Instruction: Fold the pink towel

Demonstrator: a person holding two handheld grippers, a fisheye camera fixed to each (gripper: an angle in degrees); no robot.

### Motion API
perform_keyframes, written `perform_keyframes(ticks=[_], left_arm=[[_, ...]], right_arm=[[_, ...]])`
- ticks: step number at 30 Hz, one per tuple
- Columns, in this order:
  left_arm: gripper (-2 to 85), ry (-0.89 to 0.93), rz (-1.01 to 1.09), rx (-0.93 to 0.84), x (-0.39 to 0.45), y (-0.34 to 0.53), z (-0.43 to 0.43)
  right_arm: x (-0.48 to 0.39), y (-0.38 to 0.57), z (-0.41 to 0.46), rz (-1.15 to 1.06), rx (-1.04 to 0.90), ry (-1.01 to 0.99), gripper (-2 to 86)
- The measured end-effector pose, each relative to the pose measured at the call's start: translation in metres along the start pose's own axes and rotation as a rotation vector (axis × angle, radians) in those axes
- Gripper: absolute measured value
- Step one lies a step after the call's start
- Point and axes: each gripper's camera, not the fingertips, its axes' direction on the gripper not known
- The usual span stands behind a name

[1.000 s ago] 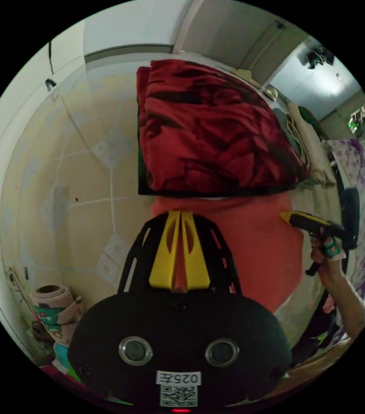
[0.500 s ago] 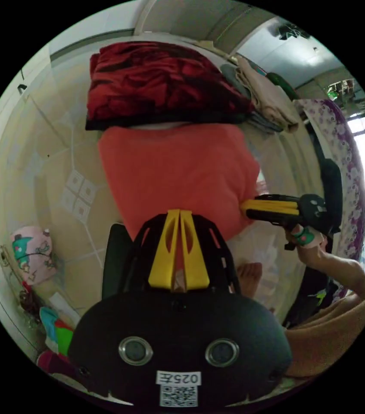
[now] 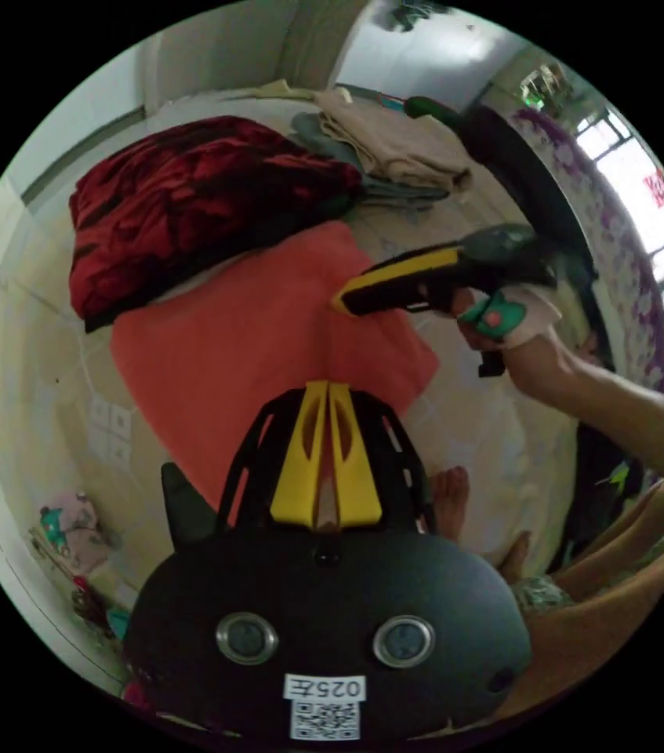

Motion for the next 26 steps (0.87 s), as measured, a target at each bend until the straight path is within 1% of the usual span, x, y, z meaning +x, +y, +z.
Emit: perform_keyframes(ticks=[2, 3, 5, 6, 7, 8, 9, 10, 11, 13, 14, 16, 17, 18, 19, 20, 21, 22, 23, 24, 25, 26], left_arm=[[-0.9, -0.055, -0.033, -0.036, 0.003, 0.005, 0.008], [-0.9, -0.062, -0.014, -0.054, 0.005, 0.011, 0.025], [-0.9, -0.026, -0.01, 0.055, 0.007, 0.024, 0.044], [-0.9, -0.016, 0.0, 0.098, 0.013, 0.026, 0.053], [-0.9, -0.04, 0.032, 0.106, 0.024, 0.025, 0.061], [-0.9, -0.07, 0.062, 0.11, 0.032, 0.024, 0.063], [-0.9, -0.127, 0.152, 0.117, 0.05, 0.024, 0.068], [-0.9, -0.168, 0.235, 0.145, 0.071, 0.023, 0.067], [-0.9, -0.171, 0.28, 0.181, 0.082, 0.023, 0.064], [-0.9, -0.159, 0.455, 0.403, 0.134, 0.013, 0.04], [-0.9, -0.15, 0.487, 0.465, 0.148, 0.009, 0.035], [-0.9, -0.023, 0.569, 0.712, 0.203, -0.013, 0.02], [-0.8, 0.013, 0.577, 0.778, 0.217, -0.018, 0.019], [-0.8, 0.064, 0.607, 0.911, 0.248, -0.025, 0.019], [-0.7, 0.074, 0.651, 1.049, 0.284, -0.028, 0.021], [-0.7, 0.066, 0.667, 1.114, 0.304, -0.028, 0.022], [-0.4, 0.058, 0.687, 1.248, 0.344, -0.023, 0.024], [0.0, 0.096, 0.706, 1.394, 0.381, -0.014, 0.026], [0.3, 0.146, 0.724, 1.456, 0.399, -0.01, 0.029], [1.9, 0.318, 0.801, 1.494, 0.435, -0.011, 0.037], [4.5, 0.524, 0.933, 1.401, 0.478, -0.025, 0.05], [5.8, 0.623, 0.996, 1.316, 0.503, -0.036, 0.058]], right_arm=[[-0.016, 0.018, -0.035, -0.017, 0.073, 0.042, -1.0], [-0.026, 0.032, -0.05, -0.041, 0.1, 0.072, -1.0], [-0.041, 0.051, -0.045, -0.117, 0.011, 0.111, -1.0], [-0.049, 0.063, -0.034, -0.183, -0.076, 0.162, -1.0], [-0.054, 0.077, -0.057, -0.228, 0.079, 0.207, -1.0], [-0.054, 0.08, -0.064, -0.225, 0.08, 0.209, -1.0], [-0.055, 0.083, -0.082, -0.236, 0.06, 0.188, -1.0], [-0.053, 0.091, -0.113, -0.232, 0.091, 0.177, -1.0], [-0.051, 0.098, -0.133, -0.227, 0.123, 0.171, -1.0], [-0.035, 0.138, -0.228, -0.239, 0.207, 0.114, -1.0], [-0.029, 0.151, -0.254, -0.248, 0.231, 0.116, -0.9], [-0.003, 0.213, -0.352, -0.224, 0.253, 0.248, -1.0], [0.002, 0.231, -0.377, -0.21, 0.248, 0.295, -1.0], [0.01, 0.27, -0.428, -0.166, 0.269, 0.399, -1.0], [0.012, 0.316, -0.484, -0.101, 0.334, 0.518, -0.9], [0.009, 0.341, -0.512, -0.064, 0.381, 0.581, -0.9], [-0.005, 0.393, -0.566, 0.021, 0.499, 0.706, -0.9], [-0.027, 0.449, -0.612, 0.105, 0.64, 0.815, -0.9], [-0.039, 0.478, -0.63, 0.143, 0.704, 0.864, -0.9], [-0.063, 0.536, -0.655, 0.217, 0.797, 0.97, -0.8], [-0.081, 0.591, -0.668, 0.329, 0.857, 1.097, -0.7], [-0.087, 0.619, -0.67, 0.398, 0.884, 1.16, -0.6]])
